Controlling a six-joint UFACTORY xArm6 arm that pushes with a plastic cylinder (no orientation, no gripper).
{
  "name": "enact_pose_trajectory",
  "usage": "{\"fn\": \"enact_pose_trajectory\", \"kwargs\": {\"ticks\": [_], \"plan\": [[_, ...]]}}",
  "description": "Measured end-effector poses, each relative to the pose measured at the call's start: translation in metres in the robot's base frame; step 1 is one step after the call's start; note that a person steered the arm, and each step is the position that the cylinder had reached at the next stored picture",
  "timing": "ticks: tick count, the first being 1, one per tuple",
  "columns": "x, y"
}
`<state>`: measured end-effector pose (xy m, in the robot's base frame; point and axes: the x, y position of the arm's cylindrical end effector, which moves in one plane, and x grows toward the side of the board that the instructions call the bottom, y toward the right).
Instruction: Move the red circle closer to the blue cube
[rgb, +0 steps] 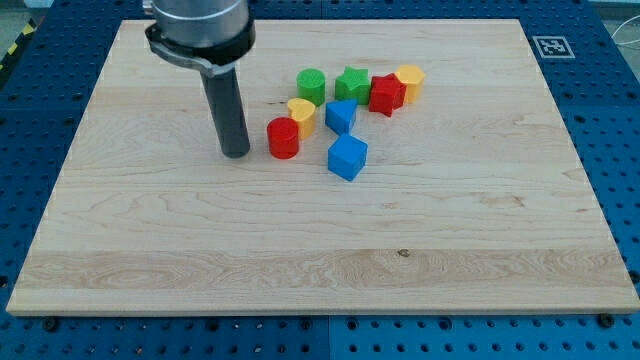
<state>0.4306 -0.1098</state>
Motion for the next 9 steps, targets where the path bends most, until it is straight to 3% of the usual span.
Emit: {"fn": "enact_pose_trajectory", "kwargs": {"ticks": [1,3,9], "plan": [[-0.030,-0.010],[-0.043,0.032],[0.000,0.060]]}}
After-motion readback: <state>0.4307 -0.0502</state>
